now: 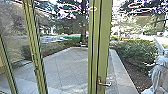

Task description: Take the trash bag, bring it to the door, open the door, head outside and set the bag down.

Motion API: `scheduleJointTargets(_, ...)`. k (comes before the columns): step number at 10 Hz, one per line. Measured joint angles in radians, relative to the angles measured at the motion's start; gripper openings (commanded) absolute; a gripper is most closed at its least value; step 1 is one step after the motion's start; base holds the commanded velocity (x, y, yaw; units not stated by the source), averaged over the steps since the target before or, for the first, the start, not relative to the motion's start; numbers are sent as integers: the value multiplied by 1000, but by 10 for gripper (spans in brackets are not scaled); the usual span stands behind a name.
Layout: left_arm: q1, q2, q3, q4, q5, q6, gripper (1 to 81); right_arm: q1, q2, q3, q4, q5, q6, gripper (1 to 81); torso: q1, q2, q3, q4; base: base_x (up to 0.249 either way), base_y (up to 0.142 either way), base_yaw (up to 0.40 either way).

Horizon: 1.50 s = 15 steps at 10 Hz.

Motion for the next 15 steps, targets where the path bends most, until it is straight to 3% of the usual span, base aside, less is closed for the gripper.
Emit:
scheduleJointTargets(5, -2, 6, -1, 0, 0, 0, 10, 10, -192, 341, 1, 2, 0, 811, 0, 0, -8, 0, 0, 0, 0)
scheduleJointTargets(15, -2, 45, -60, 0, 0, 0, 10, 11, -590, 909, 19, 33, 1, 811, 0, 0, -14, 0, 0, 0, 0)
